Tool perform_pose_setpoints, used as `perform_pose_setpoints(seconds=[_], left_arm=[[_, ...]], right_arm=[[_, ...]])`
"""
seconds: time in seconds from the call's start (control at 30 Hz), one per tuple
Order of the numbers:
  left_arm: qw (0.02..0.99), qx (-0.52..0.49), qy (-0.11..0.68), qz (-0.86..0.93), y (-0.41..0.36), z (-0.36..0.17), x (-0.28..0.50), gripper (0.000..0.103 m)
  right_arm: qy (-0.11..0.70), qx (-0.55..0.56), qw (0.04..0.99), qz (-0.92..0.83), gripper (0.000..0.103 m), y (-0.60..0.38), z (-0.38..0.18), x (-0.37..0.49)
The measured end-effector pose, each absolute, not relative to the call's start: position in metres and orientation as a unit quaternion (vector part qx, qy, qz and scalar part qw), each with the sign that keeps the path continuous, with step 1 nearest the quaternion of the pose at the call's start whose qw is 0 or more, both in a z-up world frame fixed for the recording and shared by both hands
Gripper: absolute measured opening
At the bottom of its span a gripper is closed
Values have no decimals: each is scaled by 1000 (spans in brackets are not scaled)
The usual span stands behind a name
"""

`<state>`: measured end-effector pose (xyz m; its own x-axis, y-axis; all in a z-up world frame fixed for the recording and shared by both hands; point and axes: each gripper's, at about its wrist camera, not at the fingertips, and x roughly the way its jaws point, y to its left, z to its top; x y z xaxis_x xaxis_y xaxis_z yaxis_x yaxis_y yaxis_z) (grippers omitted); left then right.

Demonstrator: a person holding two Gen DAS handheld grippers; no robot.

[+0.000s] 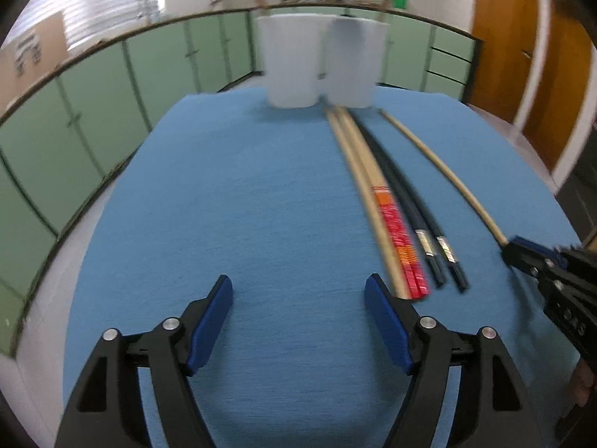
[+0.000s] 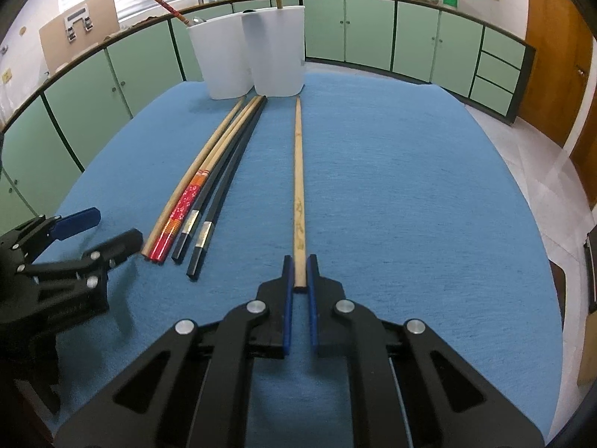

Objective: Organize utensils
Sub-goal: 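Lower the plain chopstick onto the mat and open the right tool, then grasp a plain wooden chopstick with the left tool while the right tool grasps another plain chopstick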

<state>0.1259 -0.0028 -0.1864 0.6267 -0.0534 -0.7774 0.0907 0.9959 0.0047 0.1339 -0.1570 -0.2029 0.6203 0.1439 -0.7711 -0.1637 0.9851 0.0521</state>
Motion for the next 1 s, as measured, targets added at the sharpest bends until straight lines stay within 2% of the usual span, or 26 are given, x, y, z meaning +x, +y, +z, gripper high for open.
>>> perform_pose_setpoints(seconds=[0.23, 0.5, 0.83, 0.93, 1.0], left_arm=[[914, 26, 397, -80, -5, -176, 111, 72], [896, 63, 428, -96, -28, -187, 116, 72], [902, 20, 429, -54, -2, -186, 120, 73], [903, 31, 424, -57, -7, -184, 117, 73], [906, 34, 419, -55, -7, -183, 115, 73]], right_arm=[[427, -3, 900, 87, 9, -164, -203, 134], [427, 0, 900, 86, 9, -165, -203, 134], [426, 9, 900, 93, 11, -168, -203, 134], [419, 16, 903, 96, 20, -172, -200, 132], [414, 11, 905, 99, 30, -173, -198, 129]])
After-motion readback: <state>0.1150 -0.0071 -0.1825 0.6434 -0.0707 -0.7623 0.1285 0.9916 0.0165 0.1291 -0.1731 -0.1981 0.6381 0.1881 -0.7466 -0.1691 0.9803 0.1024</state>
